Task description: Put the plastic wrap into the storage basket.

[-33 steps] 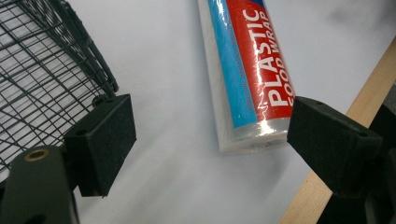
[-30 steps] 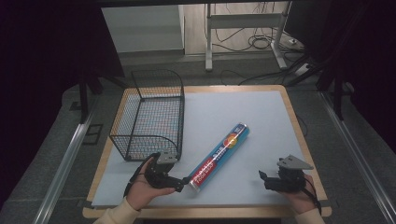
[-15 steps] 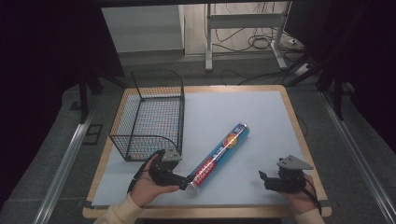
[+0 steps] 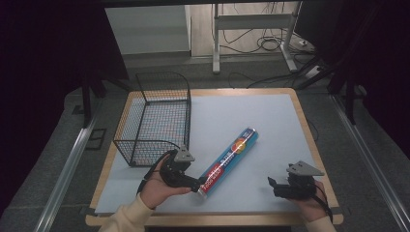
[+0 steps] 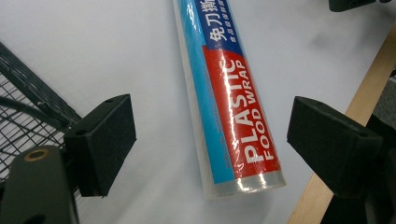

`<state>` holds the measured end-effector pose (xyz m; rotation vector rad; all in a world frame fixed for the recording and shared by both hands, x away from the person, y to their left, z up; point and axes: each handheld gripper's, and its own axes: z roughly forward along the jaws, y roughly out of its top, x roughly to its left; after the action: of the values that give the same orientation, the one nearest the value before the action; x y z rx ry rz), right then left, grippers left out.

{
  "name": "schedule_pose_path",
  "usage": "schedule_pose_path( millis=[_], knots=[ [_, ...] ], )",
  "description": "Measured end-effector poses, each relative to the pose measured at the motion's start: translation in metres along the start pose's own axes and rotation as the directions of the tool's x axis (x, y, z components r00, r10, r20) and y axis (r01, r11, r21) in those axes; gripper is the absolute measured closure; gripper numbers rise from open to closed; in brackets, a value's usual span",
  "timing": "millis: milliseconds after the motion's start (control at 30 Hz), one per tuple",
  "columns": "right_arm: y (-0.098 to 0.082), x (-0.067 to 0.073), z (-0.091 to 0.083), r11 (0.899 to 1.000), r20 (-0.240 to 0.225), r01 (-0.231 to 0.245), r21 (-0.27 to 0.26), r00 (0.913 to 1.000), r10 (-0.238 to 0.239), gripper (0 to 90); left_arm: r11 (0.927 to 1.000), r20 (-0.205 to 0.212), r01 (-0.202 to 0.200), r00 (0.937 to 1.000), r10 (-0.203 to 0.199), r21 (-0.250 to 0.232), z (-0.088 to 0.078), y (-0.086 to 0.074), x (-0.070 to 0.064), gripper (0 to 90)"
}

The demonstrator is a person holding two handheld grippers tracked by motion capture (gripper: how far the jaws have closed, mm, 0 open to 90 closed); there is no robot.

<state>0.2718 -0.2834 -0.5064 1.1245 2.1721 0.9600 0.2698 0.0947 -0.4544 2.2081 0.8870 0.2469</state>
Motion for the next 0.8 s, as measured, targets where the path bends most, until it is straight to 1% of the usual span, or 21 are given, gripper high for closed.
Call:
schedule_pose_path(
  millis=[100, 200, 533, 633, 667, 800],
  knots=[
    [0.0, 0.001, 0.0, 1.0, 0.0, 0.001, 0.002, 1.0, -0.001, 10.7, 1.0, 0.001, -0.001, 1.0, 0.001, 0.005, 0.002, 0.003, 0.0, 15.4],
    [0.0, 0.001, 0.0, 1.0, 0.001, 0.003, 0.003, 1.0, -0.003, 10.7, 0.9999, 0.001, -0.011, 0.9999, 0.011, 0.007, 0.003, 0.006, -0.002, 15.4],
    [0.0, 0.001, 0.0, 1.0, 0.004, 0.005, 0.003, 1.0, -0.005, 10.7, 0.9997, -0.005, -0.004, 1.0, 0.004, 0.022, 0.009, 0.015, -0.002, 15.3],
    [0.0, 0.001, 0.0, 1.0, 0.005, 0.005, 0.002, 1.0, -0.005, 10.7, 0.9998, -0.004, -0.004, 1.0, 0.004, 0.019, 0.011, 0.017, -0.003, 15.3],
    [0.0, 0.001, 0.0, 1.0, 0.004, 0.005, 0.0, 1.0, -0.005, 10.7, 0.9996, -0.004, -0.01, 0.9999, 0.011, 0.027, 0.011, 0.019, -0.004, 15.3],
    [0.0, 0.001, -0.001, 1.0, 0.003, 0.004, -0.001, 1.0, -0.004, 10.7, 0.9996, -0.005, -0.014, 0.9999, 0.015, 0.025, 0.014, 0.023, -0.005, 15.2]
  ],
)
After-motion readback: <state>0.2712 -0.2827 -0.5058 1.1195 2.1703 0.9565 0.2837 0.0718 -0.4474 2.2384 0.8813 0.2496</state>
